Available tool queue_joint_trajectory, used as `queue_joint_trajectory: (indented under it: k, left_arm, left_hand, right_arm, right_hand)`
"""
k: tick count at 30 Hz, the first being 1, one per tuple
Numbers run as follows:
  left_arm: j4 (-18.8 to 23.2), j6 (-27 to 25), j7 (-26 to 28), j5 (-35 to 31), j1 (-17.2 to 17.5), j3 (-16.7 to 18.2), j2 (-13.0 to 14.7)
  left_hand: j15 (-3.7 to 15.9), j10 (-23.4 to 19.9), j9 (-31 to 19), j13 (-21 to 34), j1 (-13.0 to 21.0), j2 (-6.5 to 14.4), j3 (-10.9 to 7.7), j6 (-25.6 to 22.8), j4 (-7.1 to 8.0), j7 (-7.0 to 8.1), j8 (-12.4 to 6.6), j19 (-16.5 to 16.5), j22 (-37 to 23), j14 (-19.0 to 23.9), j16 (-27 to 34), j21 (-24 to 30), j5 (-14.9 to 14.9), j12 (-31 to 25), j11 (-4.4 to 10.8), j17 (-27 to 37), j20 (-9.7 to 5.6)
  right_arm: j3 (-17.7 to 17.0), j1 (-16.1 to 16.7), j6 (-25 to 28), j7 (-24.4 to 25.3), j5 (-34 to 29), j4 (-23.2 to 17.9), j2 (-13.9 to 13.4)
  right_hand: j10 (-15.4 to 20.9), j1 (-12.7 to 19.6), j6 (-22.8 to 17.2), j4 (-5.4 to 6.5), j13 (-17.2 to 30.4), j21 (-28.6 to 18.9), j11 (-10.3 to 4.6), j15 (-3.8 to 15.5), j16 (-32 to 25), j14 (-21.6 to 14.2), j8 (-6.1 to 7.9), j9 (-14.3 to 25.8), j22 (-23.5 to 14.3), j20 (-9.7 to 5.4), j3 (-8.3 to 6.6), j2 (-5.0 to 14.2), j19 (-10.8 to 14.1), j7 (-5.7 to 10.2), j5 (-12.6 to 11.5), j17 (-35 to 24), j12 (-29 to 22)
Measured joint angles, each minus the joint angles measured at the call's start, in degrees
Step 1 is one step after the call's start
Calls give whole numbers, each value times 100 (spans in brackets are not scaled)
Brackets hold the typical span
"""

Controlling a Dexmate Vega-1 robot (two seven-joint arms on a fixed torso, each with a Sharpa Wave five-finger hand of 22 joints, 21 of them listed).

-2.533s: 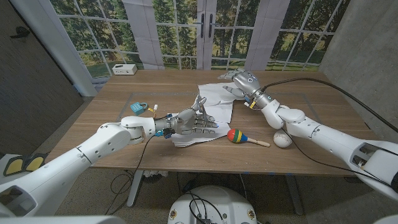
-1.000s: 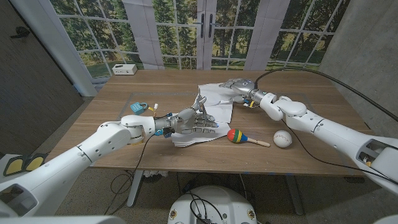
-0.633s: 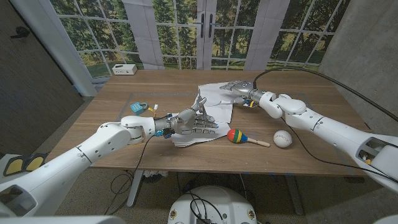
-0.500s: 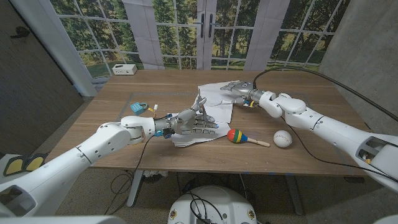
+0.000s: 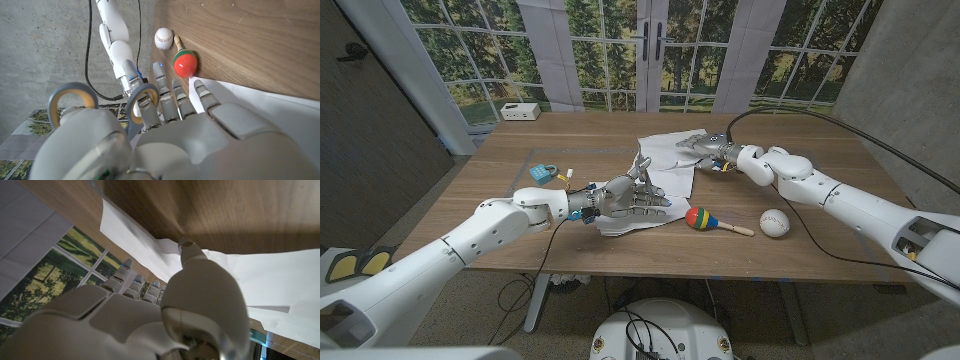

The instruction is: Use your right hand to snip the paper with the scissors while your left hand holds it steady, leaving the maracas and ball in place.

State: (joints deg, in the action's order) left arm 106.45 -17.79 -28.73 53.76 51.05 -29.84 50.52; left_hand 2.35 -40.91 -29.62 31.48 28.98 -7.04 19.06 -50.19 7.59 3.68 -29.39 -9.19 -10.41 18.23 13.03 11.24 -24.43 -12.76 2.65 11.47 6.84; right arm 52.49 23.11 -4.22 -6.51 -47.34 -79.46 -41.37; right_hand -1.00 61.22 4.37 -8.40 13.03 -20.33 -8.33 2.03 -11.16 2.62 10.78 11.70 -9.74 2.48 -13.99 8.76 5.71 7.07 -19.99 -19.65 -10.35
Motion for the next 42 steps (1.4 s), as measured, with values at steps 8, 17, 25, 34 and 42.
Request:
queue_joint_trajectory:
  k: [8,17,25,34,42]
  left_arm:
    - [28,12,20,12,36,13,12]
    - [58,24,43,27,69,31,38]
    - [63,52,44,37,90,40,44]
    - [63,71,40,44,107,49,50]
    - [60,80,24,49,111,53,53]
  left_hand:
    - [0,0,4,0,0,0,0,0,0,0,1,0,0,0,0,0,0,0,0,0,0]
    - [0,-1,-1,0,-23,23,0,0,0,-1,1,0,0,0,0,0,0,0,-1,0,0]
    - [0,-1,-1,0,-23,23,0,0,0,-1,2,22,0,0,0,0,0,0,-1,0,-22]
    - [0,-1,0,-1,-23,23,0,0,0,-2,5,21,0,0,0,0,0,0,-1,0,-21]
    - [0,-10,0,-1,-25,24,0,-9,0,-11,5,21,0,0,0,0,0,0,-10,0,-21]
  right_arm:
    - [68,-40,154,-264,-54,-4,54]
    - [206,-120,260,-438,-99,166,208]
    - [289,-160,325,-396,-111,296,290]
    - [306,-75,339,334,-187,381,302]
    - [281,92,323,1143,-246,475,295]
  right_hand:
    - [128,62,139,-31,-27,45,169,-18,-92,-75,11,0,0,-141,-272,62,141,-82,-361,53,-113]
    - [574,100,-234,33,-79,45,3,12,-264,-572,146,-27,0,-308,-443,100,538,83,-561,106,-223]
    - [1287,-23,-1010,382,-79,-76,-371,14,-764,-1344,288,-27,-57,-478,-549,264,1124,452,-238,-51,-388]
    - [3137,640,-3002,411,375,-855,-365,88,-2175,-3660,560,86,-250,-499,-1000,223,1760,487,919,-1198,-877]
    - [4076,757,-4121,445,771,-1670,-365,257,-2466,-4730,622,179,-399,-505,-1077,226,1921,459,963,-1874,-1334]
